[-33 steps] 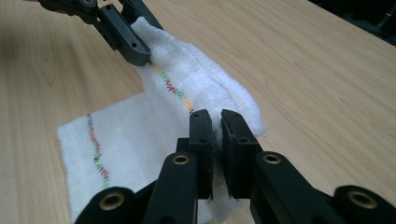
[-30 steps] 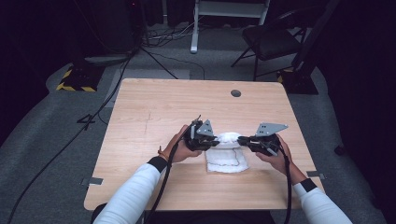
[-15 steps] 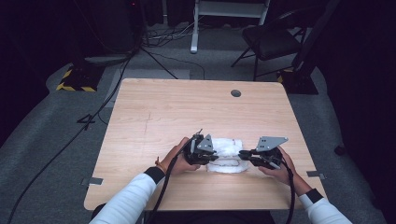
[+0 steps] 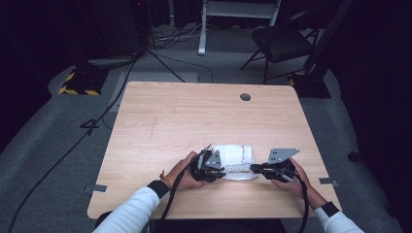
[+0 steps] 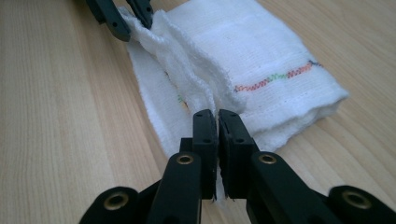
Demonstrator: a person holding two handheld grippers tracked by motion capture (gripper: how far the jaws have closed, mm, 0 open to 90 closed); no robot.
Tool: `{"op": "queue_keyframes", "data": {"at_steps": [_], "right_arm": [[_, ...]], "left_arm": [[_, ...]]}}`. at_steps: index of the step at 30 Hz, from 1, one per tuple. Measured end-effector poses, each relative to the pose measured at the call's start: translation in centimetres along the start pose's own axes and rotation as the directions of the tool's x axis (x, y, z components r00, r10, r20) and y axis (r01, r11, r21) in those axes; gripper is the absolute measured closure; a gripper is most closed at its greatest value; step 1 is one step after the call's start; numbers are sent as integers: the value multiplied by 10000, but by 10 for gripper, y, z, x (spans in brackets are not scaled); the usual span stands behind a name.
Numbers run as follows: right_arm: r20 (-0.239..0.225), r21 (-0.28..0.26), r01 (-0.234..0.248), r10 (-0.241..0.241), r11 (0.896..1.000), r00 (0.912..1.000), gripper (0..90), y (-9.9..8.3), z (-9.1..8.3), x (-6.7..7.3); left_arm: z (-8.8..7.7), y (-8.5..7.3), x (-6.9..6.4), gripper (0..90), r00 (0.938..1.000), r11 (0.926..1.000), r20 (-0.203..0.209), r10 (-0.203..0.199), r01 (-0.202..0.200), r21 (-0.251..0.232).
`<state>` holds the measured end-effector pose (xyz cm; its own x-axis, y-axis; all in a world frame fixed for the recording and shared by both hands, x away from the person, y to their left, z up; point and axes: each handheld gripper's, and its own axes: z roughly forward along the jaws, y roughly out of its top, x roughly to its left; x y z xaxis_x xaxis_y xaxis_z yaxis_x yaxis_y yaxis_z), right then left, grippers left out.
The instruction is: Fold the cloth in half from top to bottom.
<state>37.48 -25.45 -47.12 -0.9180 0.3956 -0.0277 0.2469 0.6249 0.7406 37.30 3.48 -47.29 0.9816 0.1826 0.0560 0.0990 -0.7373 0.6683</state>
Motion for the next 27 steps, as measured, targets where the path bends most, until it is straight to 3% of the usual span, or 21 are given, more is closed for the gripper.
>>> {"op": "queue_keyframes", "data": {"at_steps": [6, 13, 17, 21, 27], "right_arm": [[-32, 114, -5, 6, 9999, 10000, 840, -6, -2, 6], [526, -427, 122, -99, 9990, 9986, 780, 1, -17, 10], [844, -594, 86, -36, 9982, 9964, 748, 9, -17, 8], [935, -295, 60, -32, 9995, 9956, 718, 13, -6, 6], [457, 480, 76, -98, 9988, 9989, 717, 3, 8, 6]], "left_arm": [[3, -4, -6, 744, 10000, 9998, 61, 68, -69, 178], [1, -6, -13, 714, 10000, 9998, 13, 45, -45, 205], [3, -6, -14, 712, 10000, 9997, -2, 85, -85, 233], [5, -7, -14, 713, 10000, 9996, 88, 37, -40, 295], [5, -10, -15, 706, 10000, 9997, 30, 18, -19, 226]]}}
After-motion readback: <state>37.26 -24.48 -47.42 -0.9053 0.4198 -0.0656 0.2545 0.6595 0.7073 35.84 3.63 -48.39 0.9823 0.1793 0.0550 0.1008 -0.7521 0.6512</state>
